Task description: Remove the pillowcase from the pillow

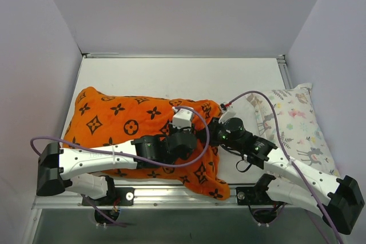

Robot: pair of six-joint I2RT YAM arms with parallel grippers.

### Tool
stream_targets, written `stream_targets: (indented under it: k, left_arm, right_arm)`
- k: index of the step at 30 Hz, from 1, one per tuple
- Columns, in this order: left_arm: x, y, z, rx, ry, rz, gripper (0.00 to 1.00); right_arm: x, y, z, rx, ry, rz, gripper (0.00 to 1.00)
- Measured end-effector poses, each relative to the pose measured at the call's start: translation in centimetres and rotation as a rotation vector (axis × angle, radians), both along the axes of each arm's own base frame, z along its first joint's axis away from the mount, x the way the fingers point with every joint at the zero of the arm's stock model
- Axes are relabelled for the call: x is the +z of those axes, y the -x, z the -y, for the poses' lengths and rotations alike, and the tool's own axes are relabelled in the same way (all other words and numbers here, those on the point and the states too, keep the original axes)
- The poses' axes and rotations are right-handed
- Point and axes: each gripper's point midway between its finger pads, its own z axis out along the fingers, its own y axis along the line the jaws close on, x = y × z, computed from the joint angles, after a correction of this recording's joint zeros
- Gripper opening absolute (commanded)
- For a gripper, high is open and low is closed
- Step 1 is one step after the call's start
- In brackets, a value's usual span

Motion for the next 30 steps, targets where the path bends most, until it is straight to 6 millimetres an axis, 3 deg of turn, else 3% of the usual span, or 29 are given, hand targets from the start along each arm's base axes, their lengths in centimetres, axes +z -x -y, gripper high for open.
stream_targets:
  k: [2,7,11,16,19,23,26,27,30]
  left_arm:
    - [0.0,-0.4,-0.5,0.041,-0.002,0.011,0.0]
    - [0.9,-1.4,-2.5,0.121,0.016,0.022,0.0]
    - [2.4,-1.9,-6.3,0.194,0.069,0.031,0.0]
    - [3.8,-2.5,-11.8,0.299,0.143,0.028,0.0]
    - [2.2,-2.8,-14.9,0.378,0.161,0.002,0.0]
    - [-1.5,-2.1,-16.3,0.401,0.169,-0.062,0.0]
    - [-3.5,-2.0,-15.7,0.402,0.178,-0.095,0.0]
    - [-4.2,-2.1,-15.4,0.404,0.181,-0.102,0.0]
    - [-5.7,-2.5,-14.8,0.407,0.183,-0.107,0.0]
  right_arm:
    - [0.2,0.0,0.2,-0.01,0.0,0.005,0.06]
    - [-0.1,-0.2,1.5,-0.063,0.042,0.018,0.07]
    - [-0.8,-0.8,3.7,-0.136,0.112,0.017,0.0]
    - [-2.2,-3.4,9.5,-0.326,0.194,-0.035,0.0]
    - [-3.0,-4.1,12.0,-0.404,0.224,-0.068,0.0]
    - [-4.3,-4.4,12.9,-0.409,0.235,-0.128,0.0]
    - [-5.8,-3.9,12.2,-0.358,0.265,-0.178,0.17]
    - [-6.2,-3.6,11.8,-0.334,0.29,-0.179,0.36]
    - [-6.1,-2.3,10.8,-0.268,0.374,-0.152,0.6]
